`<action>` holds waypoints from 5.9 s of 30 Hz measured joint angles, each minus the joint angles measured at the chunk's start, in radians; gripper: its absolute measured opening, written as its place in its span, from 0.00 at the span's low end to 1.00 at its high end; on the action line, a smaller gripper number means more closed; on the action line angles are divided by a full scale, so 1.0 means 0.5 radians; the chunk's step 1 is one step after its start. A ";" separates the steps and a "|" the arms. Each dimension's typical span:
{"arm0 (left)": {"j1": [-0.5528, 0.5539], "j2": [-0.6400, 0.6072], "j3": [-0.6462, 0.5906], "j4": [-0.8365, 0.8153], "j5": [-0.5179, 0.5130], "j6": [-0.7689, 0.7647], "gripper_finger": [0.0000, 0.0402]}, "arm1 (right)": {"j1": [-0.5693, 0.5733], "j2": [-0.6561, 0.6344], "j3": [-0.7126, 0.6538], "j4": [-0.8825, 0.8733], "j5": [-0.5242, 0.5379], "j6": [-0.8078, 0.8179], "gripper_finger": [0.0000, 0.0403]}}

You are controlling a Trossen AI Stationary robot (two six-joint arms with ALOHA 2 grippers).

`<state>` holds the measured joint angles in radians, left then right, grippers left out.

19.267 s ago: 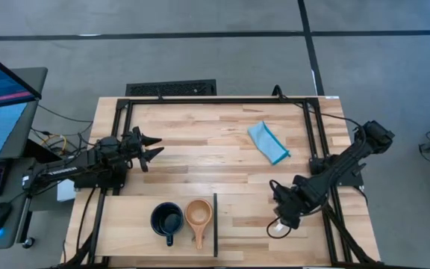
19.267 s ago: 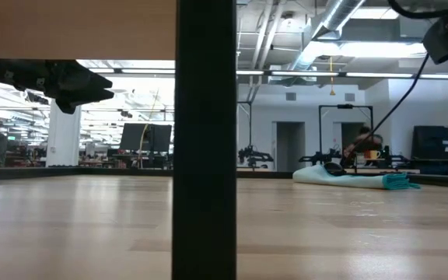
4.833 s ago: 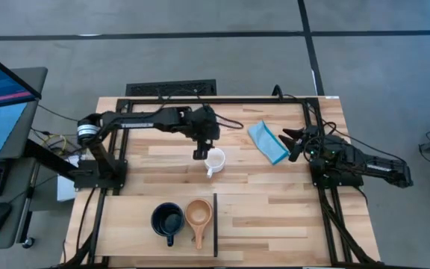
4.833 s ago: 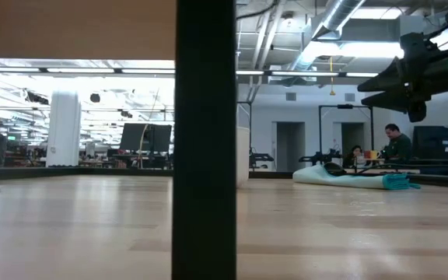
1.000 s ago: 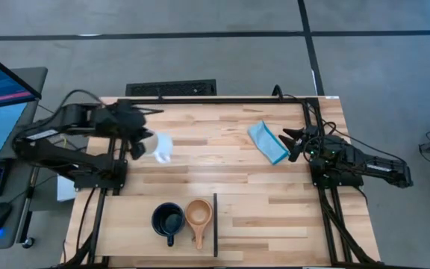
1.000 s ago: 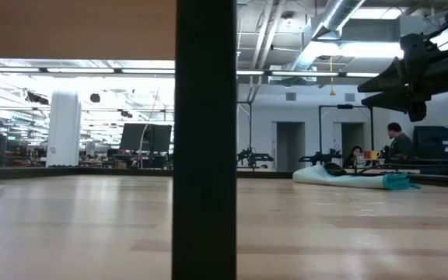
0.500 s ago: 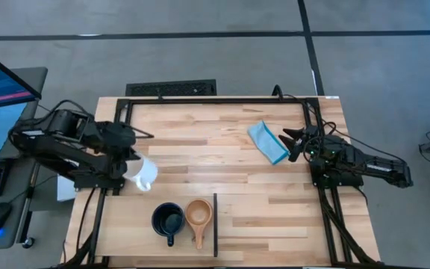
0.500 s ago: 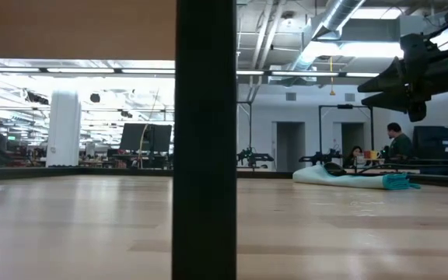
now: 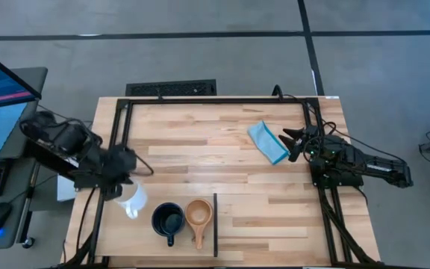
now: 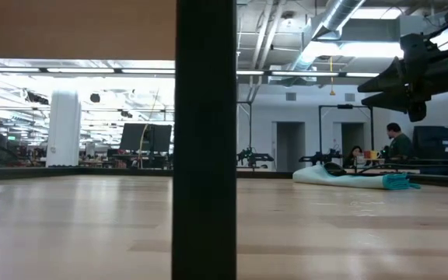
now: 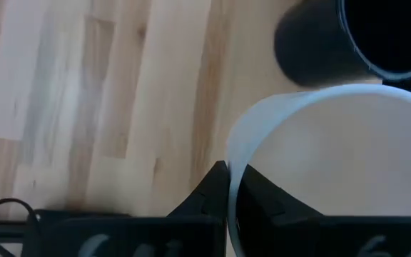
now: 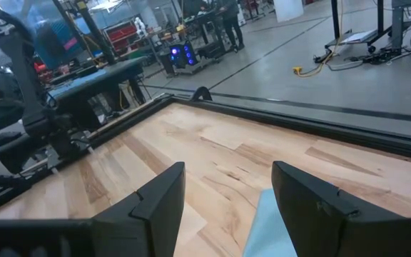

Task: Stack small to large cups/mugs on shelf
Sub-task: Put the white mug on the shelf

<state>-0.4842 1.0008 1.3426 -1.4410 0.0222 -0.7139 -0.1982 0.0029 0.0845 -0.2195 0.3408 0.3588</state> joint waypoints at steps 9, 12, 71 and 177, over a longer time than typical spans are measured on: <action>-0.338 0.241 0.001 -0.025 -0.180 -0.224 0.00 | 0.000 0.000 0.000 0.001 0.000 0.001 0.58; -0.396 0.320 0.001 -0.038 -0.232 -0.287 0.00 | 0.000 0.000 0.000 0.001 0.000 0.001 0.58; -0.659 1.040 0.481 -0.195 -0.338 -0.218 0.00 | 0.001 -0.001 -0.001 0.007 -0.005 0.017 0.58; -0.588 1.037 0.408 -0.015 -0.218 0.130 0.24 | 0.001 -0.001 -0.001 0.005 -0.005 0.026 0.58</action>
<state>-0.7782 1.5195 1.5467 -1.4487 -0.0868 -0.6488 -0.1978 0.0025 0.0841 -0.2173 0.3386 0.3717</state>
